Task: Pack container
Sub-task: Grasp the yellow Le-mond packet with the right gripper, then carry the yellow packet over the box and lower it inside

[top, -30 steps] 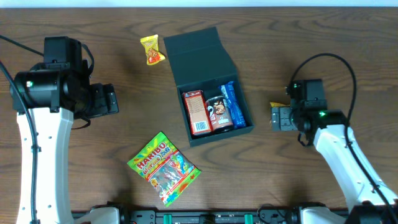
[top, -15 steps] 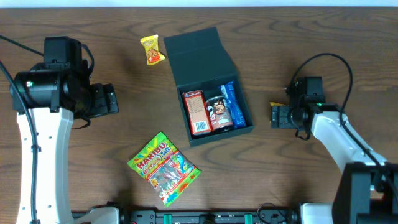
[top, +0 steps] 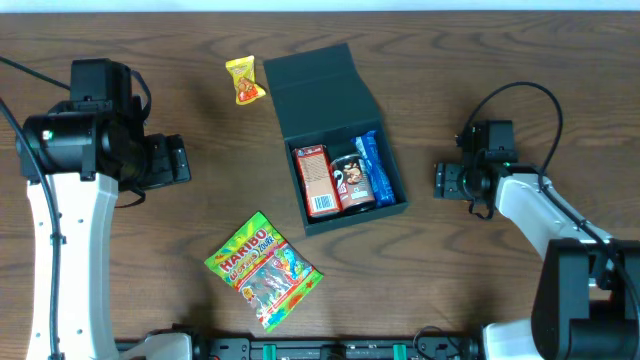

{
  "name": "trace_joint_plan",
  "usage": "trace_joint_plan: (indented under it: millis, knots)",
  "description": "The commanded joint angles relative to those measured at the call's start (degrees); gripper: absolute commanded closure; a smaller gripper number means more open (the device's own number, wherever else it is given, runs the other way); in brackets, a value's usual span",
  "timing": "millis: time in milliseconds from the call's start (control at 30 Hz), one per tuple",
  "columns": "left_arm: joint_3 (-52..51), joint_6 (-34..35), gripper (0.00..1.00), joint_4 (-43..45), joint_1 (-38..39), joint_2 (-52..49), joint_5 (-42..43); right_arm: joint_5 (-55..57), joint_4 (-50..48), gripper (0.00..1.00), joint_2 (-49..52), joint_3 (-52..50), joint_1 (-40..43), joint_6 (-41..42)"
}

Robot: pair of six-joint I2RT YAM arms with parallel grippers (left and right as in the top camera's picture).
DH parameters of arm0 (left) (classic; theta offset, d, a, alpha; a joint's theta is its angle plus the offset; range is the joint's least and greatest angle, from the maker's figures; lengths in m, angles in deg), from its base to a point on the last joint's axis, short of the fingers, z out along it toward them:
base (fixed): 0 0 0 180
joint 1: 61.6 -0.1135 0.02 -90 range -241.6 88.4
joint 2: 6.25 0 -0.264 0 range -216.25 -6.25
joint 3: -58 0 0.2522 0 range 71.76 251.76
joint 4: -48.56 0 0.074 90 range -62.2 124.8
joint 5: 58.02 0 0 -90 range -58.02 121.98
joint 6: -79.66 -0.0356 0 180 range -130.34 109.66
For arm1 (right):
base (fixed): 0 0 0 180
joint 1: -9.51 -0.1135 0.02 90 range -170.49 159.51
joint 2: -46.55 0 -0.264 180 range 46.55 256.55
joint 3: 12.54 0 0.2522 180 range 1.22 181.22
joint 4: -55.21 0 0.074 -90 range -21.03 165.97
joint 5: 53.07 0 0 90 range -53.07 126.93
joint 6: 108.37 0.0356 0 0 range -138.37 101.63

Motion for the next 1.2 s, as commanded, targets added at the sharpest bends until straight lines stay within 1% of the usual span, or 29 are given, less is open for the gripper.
trace_joint_plan:
  millis: [0,133,200,267,367,467,567,733,1033,1100,1167]
  knots:
    - [0.11,0.85,0.05,-0.09,-0.26,0.0,-0.35,-1.05,-0.17,0.34,0.39,-0.39,0.35,1.79]
    - [0.11,0.87,0.05,-0.09,-0.26,0.0,-0.35,-1.05,-0.09,0.38,0.39,-0.39,0.35,1.79]
    - [0.11,0.85,0.05,-0.09,-0.26,0.0,-0.35,-1.27,-0.07,0.43,0.39,-0.39,0.35,1.81]
    - [0.11,0.85,0.05,-0.09,-0.26,0.0,-0.35,-1.27,-0.07,0.5,0.39,-0.39,0.35,2.03]
    - [0.11,0.85,0.05,-0.09,-0.26,0.0,-0.35,-1.73,-0.11,0.53,0.39,-0.39,0.35,2.03]
    - [0.11,0.85,0.05,-0.09,-0.26,0.0,-0.35,-2.73,-0.11,0.59,0.39,-0.39,0.35,2.01]
    - [0.11,0.85,0.05,-0.09,-0.26,0.0,-0.35,-2.71,-0.11,0.61,0.39,-0.39,0.35,2.01]
    - [0.11,0.85,0.05,-0.09,-0.26,0.0,-0.35,-2.73,-0.11,0.67,0.39,-0.37,0.35,2.01]
    - [0.11,0.85,0.05,-0.09,-0.26,0.0,-0.35,-5.35,-0.02,0.68,0.07,0.09,0.11,2.01]
    - [0.11,0.85,0.05,-0.09,-0.26,0.0,-0.35,-5.55,0.85,0.69,-0.24,0.76,0.09,2.01]
    - [0.11,0.85,0.05,-0.09,-0.26,0.0,-0.35,-5.55,2.8,0.71,-0.59,2.16,0.02,1.99]
